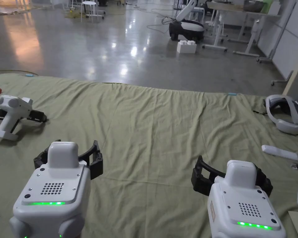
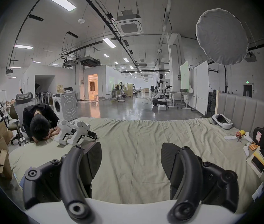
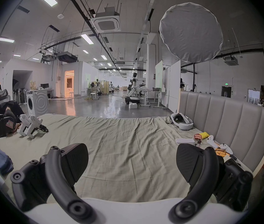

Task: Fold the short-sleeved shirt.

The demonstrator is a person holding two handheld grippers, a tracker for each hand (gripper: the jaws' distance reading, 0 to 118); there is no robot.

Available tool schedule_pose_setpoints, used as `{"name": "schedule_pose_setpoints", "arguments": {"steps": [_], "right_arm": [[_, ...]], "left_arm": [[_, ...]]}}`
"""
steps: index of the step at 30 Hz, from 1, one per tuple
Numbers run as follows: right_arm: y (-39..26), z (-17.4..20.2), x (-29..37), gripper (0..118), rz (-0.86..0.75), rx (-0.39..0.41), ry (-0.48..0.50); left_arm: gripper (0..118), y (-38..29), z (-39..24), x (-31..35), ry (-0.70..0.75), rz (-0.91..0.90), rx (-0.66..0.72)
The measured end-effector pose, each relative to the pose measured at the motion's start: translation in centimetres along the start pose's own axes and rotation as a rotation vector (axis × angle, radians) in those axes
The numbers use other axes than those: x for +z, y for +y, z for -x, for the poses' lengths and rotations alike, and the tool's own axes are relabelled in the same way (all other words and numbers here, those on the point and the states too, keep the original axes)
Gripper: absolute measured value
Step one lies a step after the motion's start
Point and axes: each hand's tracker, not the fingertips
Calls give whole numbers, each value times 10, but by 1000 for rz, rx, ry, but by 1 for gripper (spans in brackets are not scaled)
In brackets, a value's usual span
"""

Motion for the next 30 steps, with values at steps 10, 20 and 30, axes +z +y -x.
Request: {"name": "schedule_pose_setpoints", "arguments": {"steps": [10, 20, 30], "right_arm": [[8, -3, -8, 113, 90, -105, -4], [13, 1, -9, 113, 137, -145, -11], [26, 1, -20, 113, 247, -205, 18]], "left_arm": [[86, -1, 7, 1, 6, -3, 16], [87, -7, 8, -7, -4, 45, 26], [89, -1, 6, -7, 0, 55, 33]]}}
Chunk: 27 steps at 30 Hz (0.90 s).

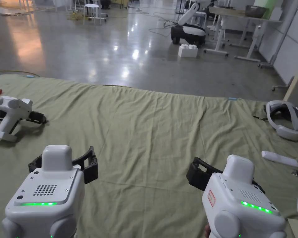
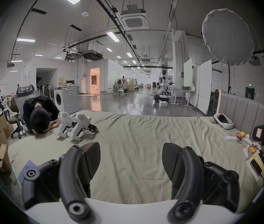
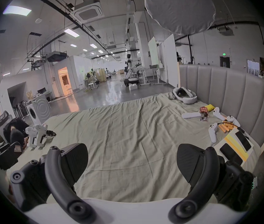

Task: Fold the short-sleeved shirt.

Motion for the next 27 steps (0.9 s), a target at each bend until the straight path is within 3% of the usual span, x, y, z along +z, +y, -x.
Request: {"name": "schedule_pose_setpoints", "arguments": {"steps": [7, 14, 19, 23, 27], "right_arm": [[6, 13, -4, 113, 43, 68, -135], [4, 13, -7, 113, 51, 74, -79], [4, 8, -13, 113, 73, 54, -66], [4, 7, -13, 113, 89, 48, -69], [0, 8, -15, 113, 98, 92, -100]], "left_arm": [[89, 3, 0, 1, -24, 5, -7], [89, 5, 7, -2, -98, 42, 91], [89, 8, 11, -7, -66, 50, 103], [89, 10, 17, -13, -68, 83, 128], [91, 10, 17, -15, -43, 91, 119]]}}
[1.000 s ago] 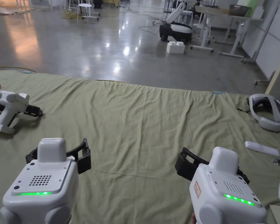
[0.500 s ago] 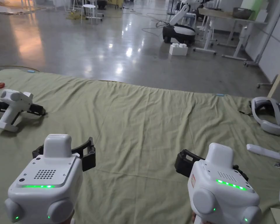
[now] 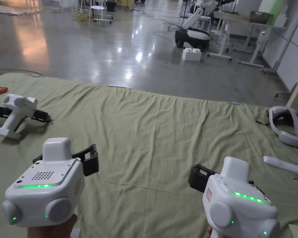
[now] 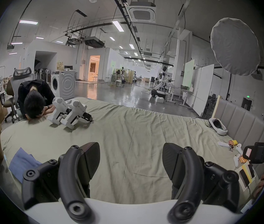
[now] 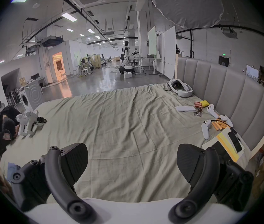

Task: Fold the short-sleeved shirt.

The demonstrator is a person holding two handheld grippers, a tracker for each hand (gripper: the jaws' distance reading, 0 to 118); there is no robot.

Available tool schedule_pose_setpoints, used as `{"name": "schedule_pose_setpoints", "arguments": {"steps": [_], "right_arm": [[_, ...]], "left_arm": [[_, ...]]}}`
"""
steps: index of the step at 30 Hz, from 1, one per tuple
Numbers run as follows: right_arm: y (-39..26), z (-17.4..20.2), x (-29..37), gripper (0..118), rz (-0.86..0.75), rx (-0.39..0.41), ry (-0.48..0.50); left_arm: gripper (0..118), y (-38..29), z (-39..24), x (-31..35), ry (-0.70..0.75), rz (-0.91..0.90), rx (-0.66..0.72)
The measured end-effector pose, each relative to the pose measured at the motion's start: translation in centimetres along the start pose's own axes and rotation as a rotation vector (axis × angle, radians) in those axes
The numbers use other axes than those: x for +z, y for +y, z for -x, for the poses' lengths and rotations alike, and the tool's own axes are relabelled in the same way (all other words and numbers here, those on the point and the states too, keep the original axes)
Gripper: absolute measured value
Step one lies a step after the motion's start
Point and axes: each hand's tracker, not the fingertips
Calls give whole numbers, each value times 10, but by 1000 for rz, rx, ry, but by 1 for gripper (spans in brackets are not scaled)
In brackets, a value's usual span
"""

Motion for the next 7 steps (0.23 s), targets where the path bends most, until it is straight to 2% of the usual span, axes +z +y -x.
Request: {"name": "schedule_pose_setpoints", "arguments": {"steps": [4, 7], "right_arm": [[0, -5, -2, 113, 22, -13, 31], [6, -14, -4, 114, 40, -114, 77]], "left_arm": [[95, 1, 0, -1, 5, 4, -3], [96, 2, 0, -2, 15, -8, -9]]}}
